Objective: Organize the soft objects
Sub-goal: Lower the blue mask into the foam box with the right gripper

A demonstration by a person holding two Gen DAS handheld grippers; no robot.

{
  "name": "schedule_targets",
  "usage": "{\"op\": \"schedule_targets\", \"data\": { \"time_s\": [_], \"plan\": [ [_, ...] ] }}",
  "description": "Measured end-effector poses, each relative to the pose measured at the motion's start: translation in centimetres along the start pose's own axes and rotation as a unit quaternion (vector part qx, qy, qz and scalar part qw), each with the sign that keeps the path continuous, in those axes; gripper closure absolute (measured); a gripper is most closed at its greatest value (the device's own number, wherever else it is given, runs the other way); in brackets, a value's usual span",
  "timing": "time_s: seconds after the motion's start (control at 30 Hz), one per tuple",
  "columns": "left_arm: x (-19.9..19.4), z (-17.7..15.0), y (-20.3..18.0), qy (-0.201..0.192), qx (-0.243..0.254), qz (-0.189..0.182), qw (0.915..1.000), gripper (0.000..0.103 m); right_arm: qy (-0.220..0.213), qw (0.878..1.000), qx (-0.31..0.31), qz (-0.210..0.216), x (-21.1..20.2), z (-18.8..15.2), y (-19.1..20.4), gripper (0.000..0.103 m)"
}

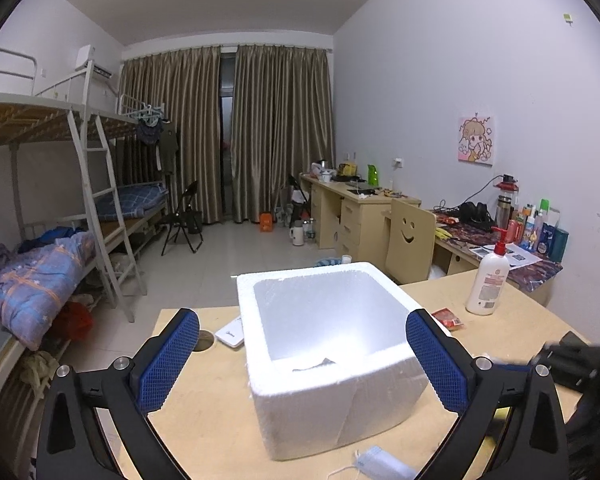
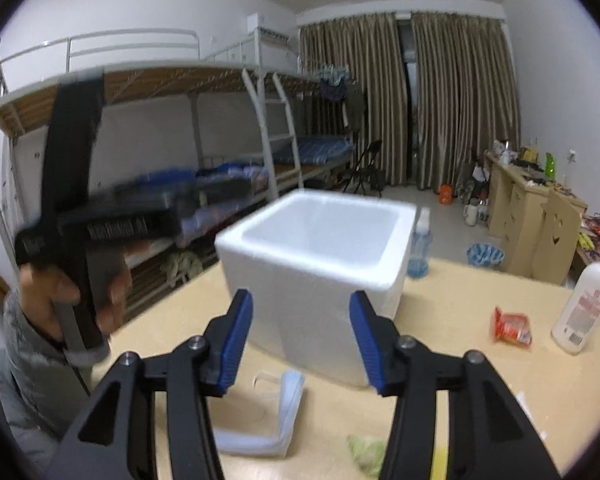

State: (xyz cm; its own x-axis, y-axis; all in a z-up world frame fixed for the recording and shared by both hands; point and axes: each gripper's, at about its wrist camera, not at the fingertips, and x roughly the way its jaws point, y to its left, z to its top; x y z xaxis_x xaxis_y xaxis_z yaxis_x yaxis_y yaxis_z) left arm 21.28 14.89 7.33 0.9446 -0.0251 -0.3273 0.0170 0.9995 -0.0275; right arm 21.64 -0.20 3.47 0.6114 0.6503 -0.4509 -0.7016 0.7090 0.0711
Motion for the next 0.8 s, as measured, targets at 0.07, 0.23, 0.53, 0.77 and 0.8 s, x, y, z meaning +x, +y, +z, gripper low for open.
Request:
{"op": "schedule_targets", "data": {
  "time_s": [0.07,0.23,0.53,0.77,0.8],
  "plan": [
    [-0.7,-0.3,0.1,-0.002,0.000,0.004,1.0000,0.000,0.021,1.000,-0.001,0.005,0.7,-1.1,0.4,0.048],
    [-2.4,-1.1,0.1,-0.008,-0.007,0.002,0.9999,0.000,0.089,0.996,-0.005,0.010,3.7,-4.4,1.2,0.048],
    [-4.6,-2.2,0.3,-0.016,-0.018,0.000,0.9997,0.000,0.175,0.985,-0.004,-0.002,7.5,-7.7,1.9,0.050],
    [-5.1,-2.6,0.8,-0.014,-0.026,-0.002,0.9996,0.000,0.195,0.981,0.000,0.003,7.7,-9.2,2.1,0.094],
    [-5.3,-2.6,0.8,-0.015,-0.026,-0.002,0.9995,0.000,0.185,0.983,0.004,0.009,7.0,-8.9,2.0,0.094]
  ]
}}
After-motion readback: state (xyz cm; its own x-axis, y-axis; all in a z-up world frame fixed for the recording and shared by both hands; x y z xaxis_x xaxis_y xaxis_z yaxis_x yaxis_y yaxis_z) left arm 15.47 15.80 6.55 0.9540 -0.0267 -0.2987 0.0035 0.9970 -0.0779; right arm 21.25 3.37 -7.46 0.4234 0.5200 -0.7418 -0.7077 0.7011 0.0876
